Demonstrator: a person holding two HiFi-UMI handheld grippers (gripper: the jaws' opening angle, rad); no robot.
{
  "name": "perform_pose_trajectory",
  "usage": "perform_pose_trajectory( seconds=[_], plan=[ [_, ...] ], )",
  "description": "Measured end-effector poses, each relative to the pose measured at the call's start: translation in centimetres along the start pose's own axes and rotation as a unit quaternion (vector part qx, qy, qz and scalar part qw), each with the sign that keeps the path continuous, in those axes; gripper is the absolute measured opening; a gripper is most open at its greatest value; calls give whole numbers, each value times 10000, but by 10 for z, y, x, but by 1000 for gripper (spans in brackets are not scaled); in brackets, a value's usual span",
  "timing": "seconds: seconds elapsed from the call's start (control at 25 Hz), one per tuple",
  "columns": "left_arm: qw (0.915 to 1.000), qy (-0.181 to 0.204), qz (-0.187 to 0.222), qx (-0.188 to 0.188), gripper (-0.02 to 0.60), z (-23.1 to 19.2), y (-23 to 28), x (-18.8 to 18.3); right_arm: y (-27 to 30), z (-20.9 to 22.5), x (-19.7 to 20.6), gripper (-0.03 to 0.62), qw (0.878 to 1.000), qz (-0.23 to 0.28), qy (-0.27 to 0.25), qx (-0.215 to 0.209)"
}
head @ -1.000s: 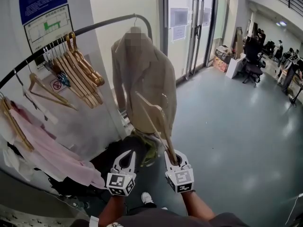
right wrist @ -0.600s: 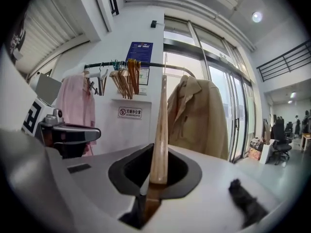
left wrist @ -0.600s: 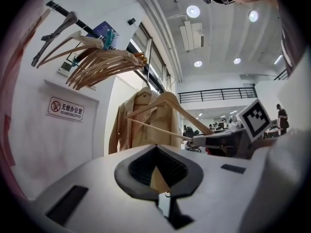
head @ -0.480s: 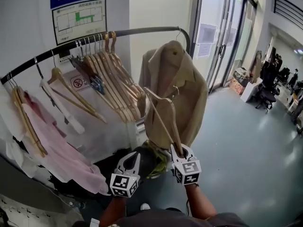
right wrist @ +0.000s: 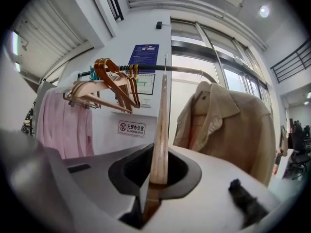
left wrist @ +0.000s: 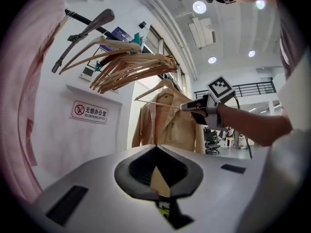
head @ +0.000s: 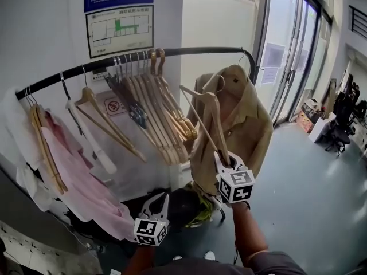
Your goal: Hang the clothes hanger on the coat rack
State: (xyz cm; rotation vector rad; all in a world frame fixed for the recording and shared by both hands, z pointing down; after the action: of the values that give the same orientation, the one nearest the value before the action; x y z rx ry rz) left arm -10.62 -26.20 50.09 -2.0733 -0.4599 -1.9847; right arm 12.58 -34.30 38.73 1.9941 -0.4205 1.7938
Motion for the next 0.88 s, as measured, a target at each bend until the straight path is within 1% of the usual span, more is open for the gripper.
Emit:
perform_pose_trajectory(
  seconds=[0.12, 0.28, 0.44, 0.6, 0.88],
  plan=[
    [9997, -43, 1, -245, 2, -5, 1, 0, 22, 12, -30, 44, 9998, 64, -92, -168],
    [9991, -47, -30, -426, 2, -1, 0, 2, 45, 24, -60, 44, 9992, 120, -138, -368],
    [9973, -62, 133, -717, 2, 0, -2, -3, 70, 28, -85, 44, 9980, 79, -249, -570],
    [9955, -70, 256, -906, 2, 2, -9, -7, 88, 27, -93, 44, 9967, -77, -278, -763],
    [9930, -53, 278, -1151, 2, -2, -16, -8, 107, 21, -86, 44, 9945, -281, -210, -986]
  ],
)
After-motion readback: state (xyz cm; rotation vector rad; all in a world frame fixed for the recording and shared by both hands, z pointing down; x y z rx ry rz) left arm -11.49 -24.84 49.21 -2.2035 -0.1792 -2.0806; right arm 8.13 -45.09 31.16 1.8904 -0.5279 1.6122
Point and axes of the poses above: the fingertips, and each gripper's own axes: y forward along the fingers, z to its right, x out of its underside, the point moved 5 cm from there along -y, backward along the fingers, and after that the axes turned 13 degrees about -x, right-handed, at the moved point
